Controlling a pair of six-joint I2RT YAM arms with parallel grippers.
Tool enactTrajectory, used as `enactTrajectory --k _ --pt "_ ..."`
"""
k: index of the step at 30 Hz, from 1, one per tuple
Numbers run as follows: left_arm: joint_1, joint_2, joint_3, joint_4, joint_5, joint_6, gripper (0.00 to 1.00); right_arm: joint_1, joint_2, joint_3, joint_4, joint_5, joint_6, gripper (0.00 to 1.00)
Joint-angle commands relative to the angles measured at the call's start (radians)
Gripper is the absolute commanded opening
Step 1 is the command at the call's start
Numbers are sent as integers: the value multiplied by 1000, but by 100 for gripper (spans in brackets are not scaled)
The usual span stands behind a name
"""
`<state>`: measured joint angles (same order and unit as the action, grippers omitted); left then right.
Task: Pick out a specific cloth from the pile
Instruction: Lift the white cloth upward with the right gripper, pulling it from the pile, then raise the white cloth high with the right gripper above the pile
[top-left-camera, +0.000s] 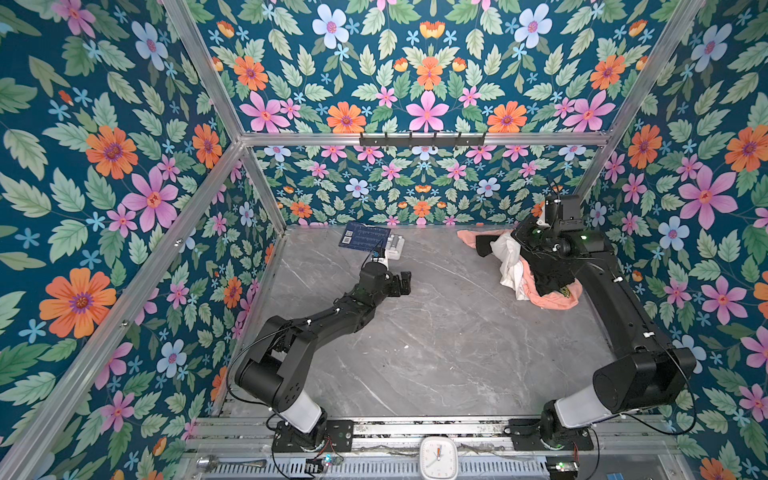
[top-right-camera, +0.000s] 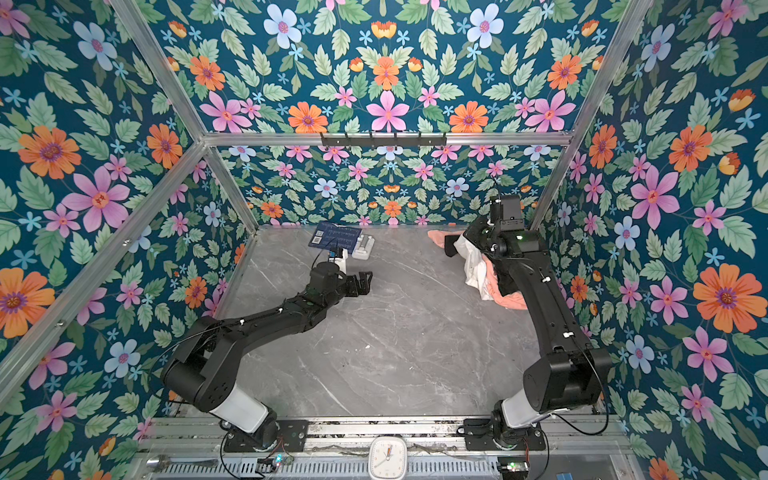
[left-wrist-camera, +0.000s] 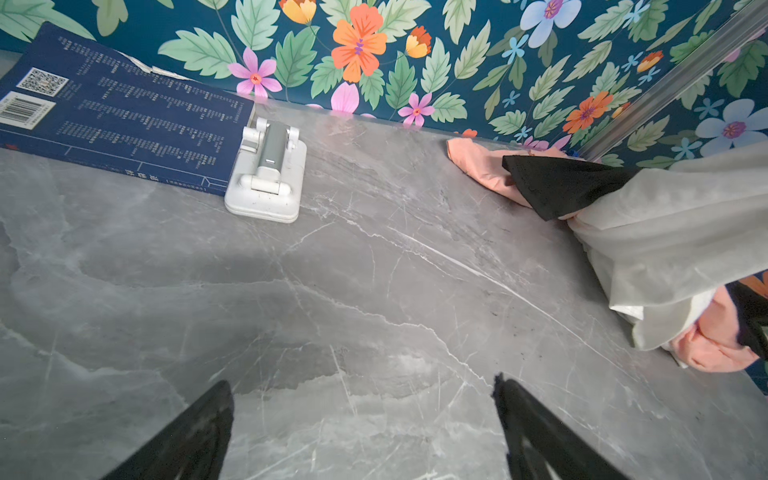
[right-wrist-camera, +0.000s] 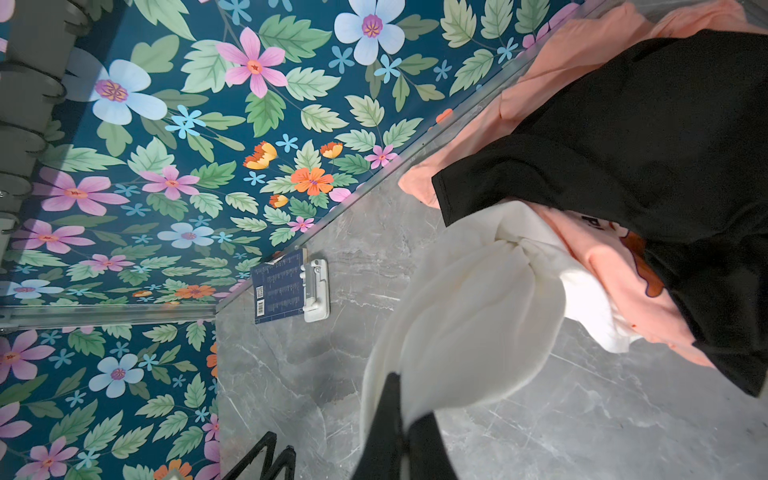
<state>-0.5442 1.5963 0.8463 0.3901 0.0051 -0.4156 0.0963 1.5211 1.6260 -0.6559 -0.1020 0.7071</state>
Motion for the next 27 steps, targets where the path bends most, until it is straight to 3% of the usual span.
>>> enactTrajectory --k 1,27 --pt "-2 -8 -3 21 -7 1 100 1 -3 22 1 17 -1 0" --pt "-2 -12 -23 45 -5 1 100 1 -30 213 -99 119 -63 0"
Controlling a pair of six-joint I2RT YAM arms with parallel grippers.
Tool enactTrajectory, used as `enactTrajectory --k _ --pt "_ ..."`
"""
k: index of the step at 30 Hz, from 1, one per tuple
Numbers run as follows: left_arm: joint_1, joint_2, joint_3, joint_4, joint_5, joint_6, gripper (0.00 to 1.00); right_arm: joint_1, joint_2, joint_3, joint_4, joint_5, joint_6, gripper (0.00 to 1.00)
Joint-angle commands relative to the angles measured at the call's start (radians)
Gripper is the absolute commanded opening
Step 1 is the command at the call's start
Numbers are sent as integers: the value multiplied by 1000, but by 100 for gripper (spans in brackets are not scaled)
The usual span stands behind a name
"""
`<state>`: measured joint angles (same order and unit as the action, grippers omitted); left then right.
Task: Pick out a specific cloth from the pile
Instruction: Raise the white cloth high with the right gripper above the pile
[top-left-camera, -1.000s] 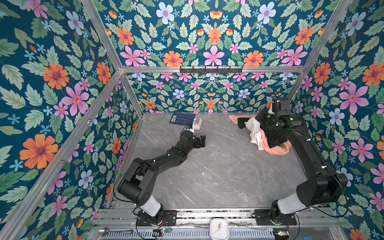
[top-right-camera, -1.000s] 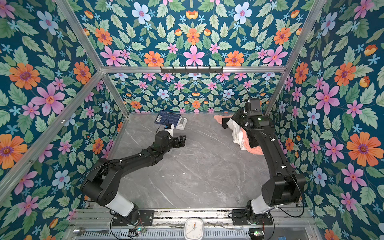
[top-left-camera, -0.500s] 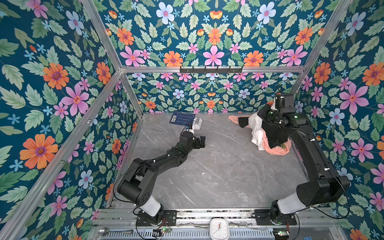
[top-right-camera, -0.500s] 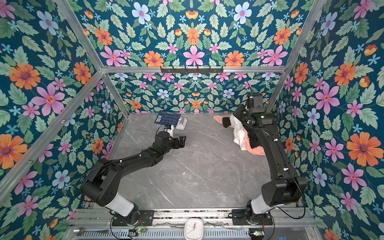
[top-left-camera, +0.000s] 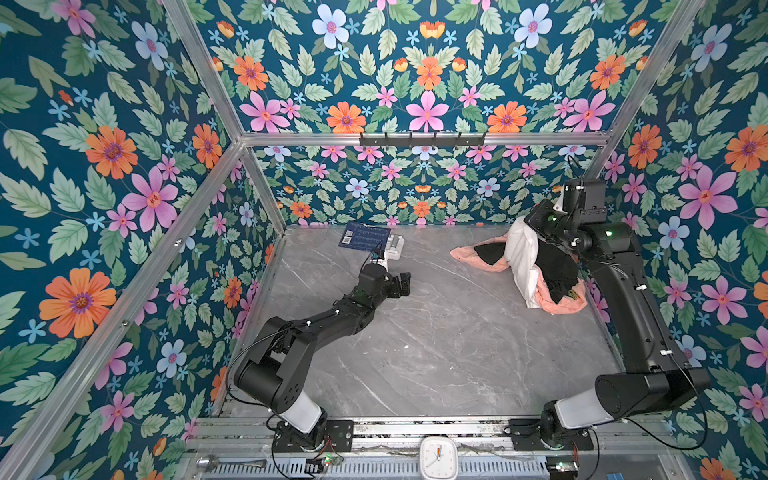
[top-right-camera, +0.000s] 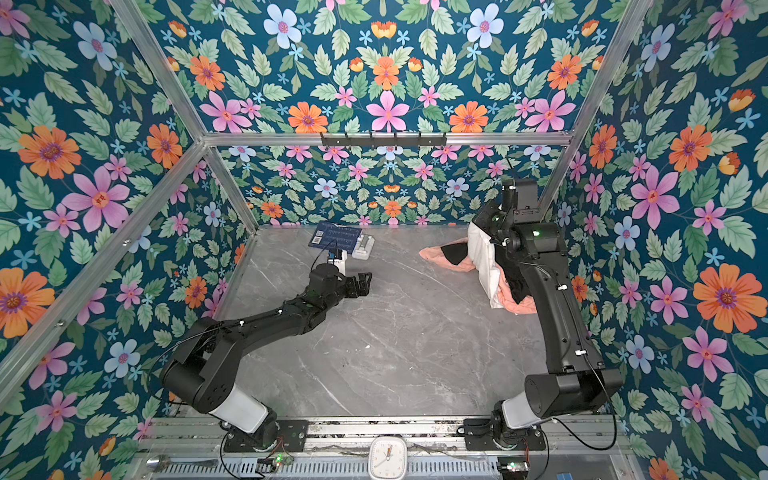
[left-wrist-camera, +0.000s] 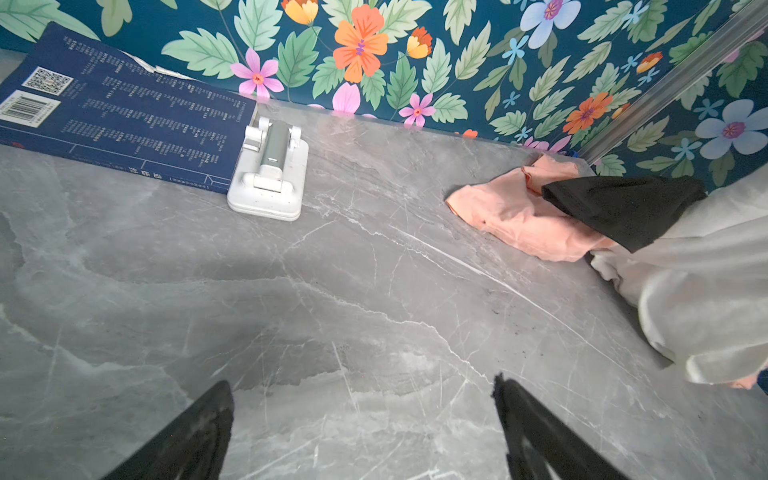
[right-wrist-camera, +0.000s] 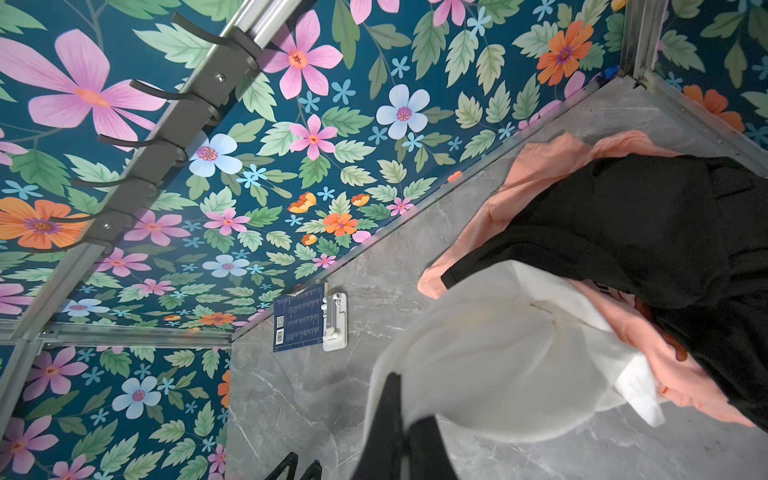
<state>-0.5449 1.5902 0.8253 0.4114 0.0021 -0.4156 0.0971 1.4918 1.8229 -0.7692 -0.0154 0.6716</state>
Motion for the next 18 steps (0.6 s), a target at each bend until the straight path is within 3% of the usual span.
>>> enactTrajectory --k 1,18 --pt "-1 -6 -2 25 -2 0 100 1 2 26 13 32 -29 0" --pt "-3 11 28 29 11 0 100 0 21 174 -33 39 -41 0"
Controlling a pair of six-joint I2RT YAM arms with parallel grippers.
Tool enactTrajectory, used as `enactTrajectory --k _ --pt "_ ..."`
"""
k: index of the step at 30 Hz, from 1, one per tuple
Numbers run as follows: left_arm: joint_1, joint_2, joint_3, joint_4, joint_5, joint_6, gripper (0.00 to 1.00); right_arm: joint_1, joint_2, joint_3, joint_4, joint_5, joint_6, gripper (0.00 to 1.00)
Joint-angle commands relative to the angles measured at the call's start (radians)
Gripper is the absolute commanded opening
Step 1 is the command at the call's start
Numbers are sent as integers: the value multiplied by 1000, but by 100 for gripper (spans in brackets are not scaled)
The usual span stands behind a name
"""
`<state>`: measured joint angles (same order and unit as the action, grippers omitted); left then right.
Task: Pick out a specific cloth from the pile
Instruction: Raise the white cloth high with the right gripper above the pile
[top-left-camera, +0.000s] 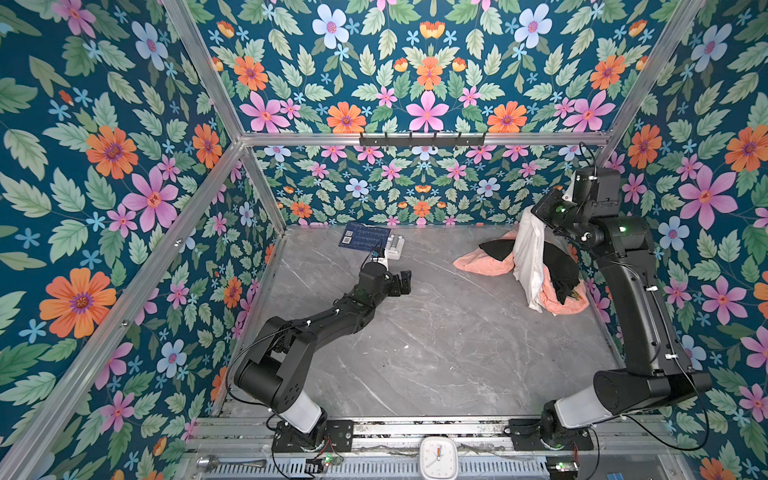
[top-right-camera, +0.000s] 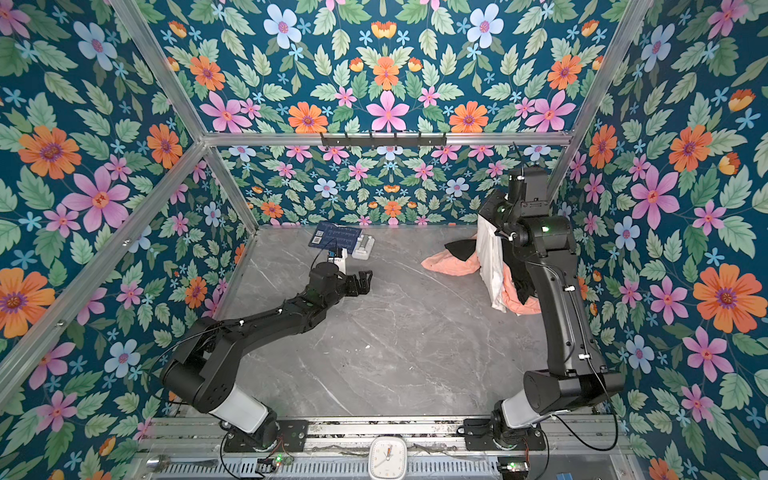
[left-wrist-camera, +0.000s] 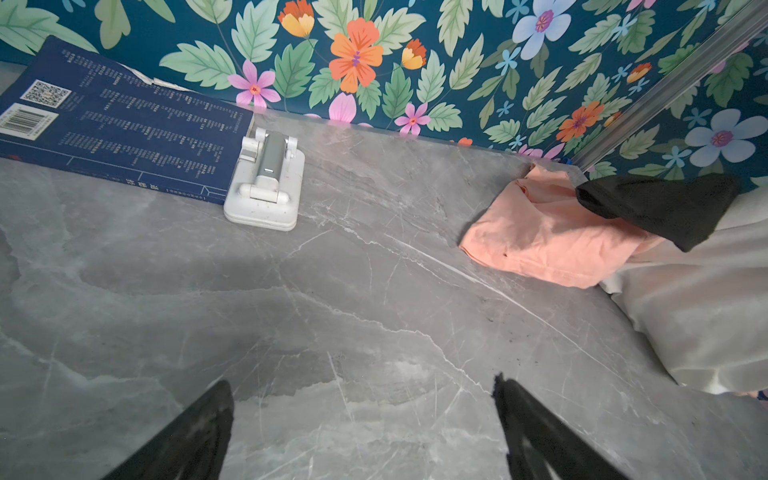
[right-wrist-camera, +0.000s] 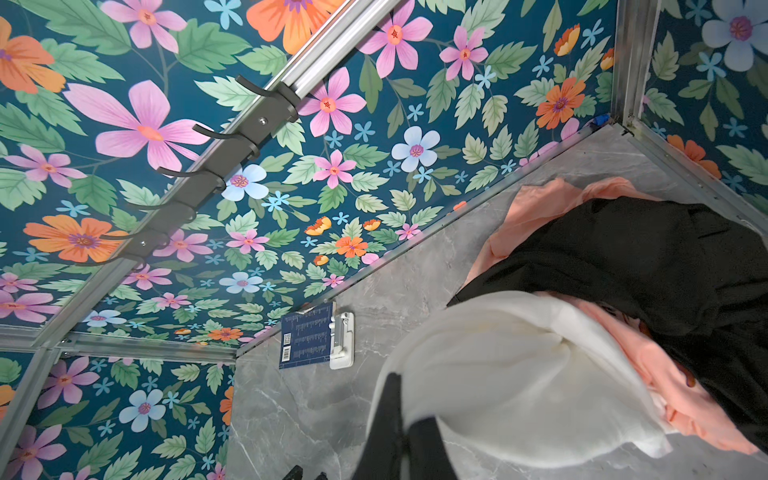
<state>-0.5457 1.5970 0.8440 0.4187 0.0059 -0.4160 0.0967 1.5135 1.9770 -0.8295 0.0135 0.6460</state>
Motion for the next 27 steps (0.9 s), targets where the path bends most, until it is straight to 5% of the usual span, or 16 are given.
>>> enactTrajectory --k 1,27 --pt "-2 5 10 22 9 0 100 1 1 29 25 11 -16 0" --pt "-2 5 0 34 10 -4 100 1 -10 178 33 84 -61 0"
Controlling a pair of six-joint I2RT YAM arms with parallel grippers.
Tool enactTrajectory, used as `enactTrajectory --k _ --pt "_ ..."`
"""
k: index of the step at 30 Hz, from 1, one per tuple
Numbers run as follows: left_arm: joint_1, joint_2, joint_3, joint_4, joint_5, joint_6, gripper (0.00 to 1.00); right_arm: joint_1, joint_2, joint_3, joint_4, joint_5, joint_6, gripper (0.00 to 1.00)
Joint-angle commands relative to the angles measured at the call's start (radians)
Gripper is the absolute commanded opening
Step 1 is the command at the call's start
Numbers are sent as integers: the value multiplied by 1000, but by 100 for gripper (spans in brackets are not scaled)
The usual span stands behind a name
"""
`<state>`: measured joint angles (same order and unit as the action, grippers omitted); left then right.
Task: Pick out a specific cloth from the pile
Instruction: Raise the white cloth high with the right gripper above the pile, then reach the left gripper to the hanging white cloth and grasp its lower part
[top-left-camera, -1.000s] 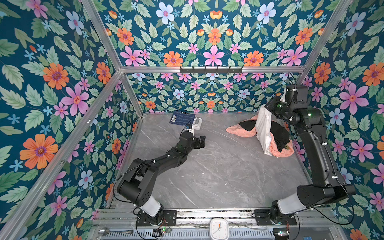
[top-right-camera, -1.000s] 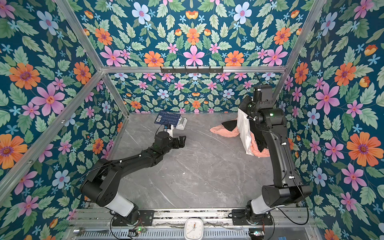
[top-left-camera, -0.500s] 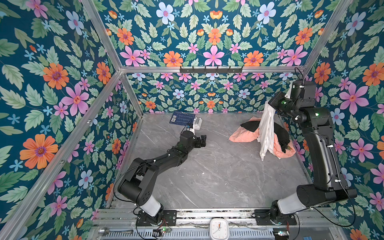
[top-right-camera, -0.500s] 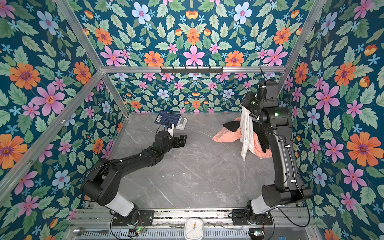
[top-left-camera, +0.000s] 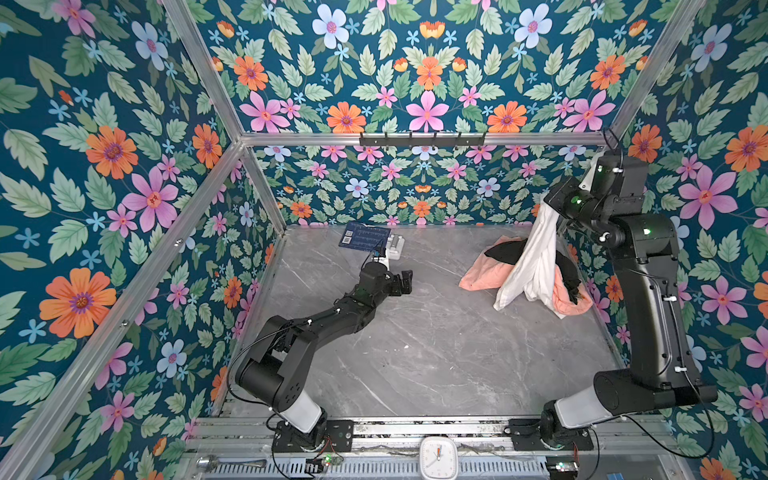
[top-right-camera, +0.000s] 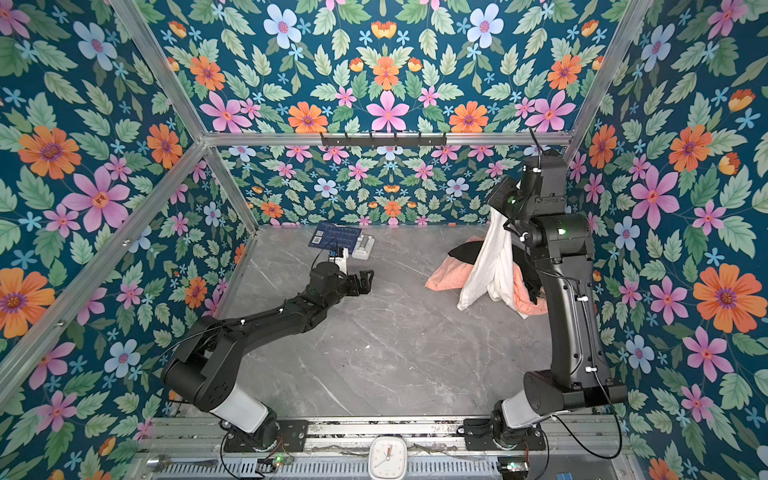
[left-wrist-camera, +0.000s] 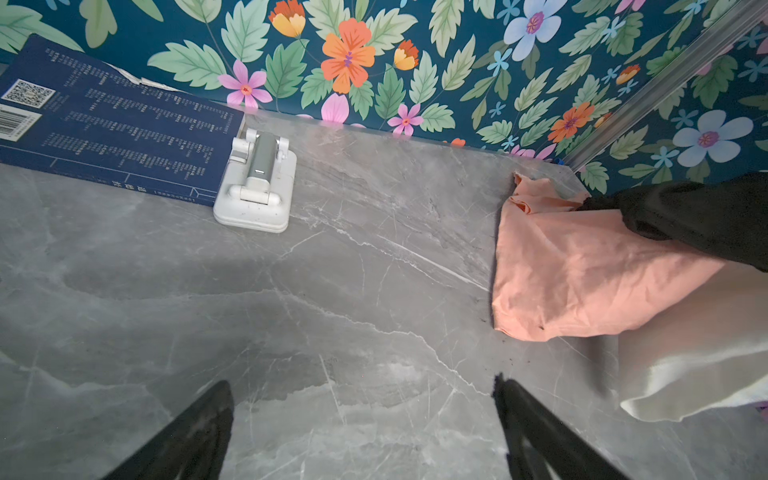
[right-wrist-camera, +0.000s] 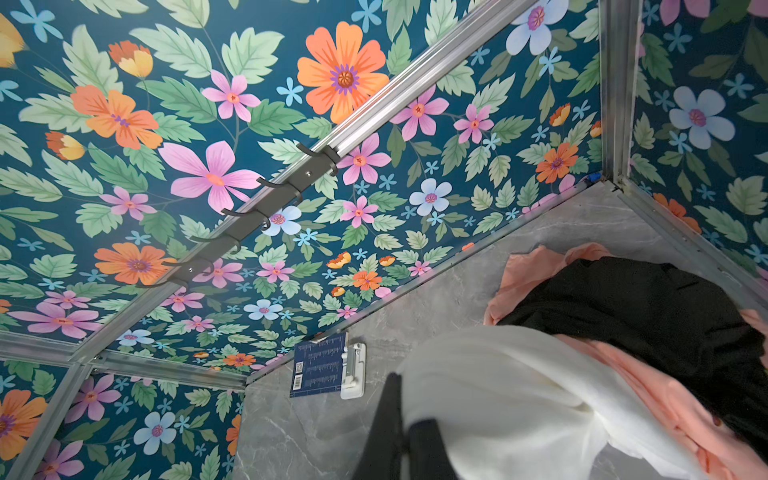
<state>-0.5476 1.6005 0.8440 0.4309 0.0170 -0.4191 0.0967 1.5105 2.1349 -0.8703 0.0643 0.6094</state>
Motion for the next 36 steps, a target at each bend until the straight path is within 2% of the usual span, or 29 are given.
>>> enactTrajectory --k 1,16,22,29,36 --pt "0 -1 -2 22 -2 -1 100 2 -5 27 77 37 -29 0" --pt "1 -1 -14 28 -3 -3 100 1 -18 37 158 25 -44 0" --pt "0 -8 -20 28 -5 -1 100 1 -20 35 240 40 -103 0" --pt "-1 -16 -26 29 -2 -5 100 2 60 204 154 -3 -128 0" --pt "-9 -17 -23 50 37 -9 100 1 40 207 159 -8 -130 0"
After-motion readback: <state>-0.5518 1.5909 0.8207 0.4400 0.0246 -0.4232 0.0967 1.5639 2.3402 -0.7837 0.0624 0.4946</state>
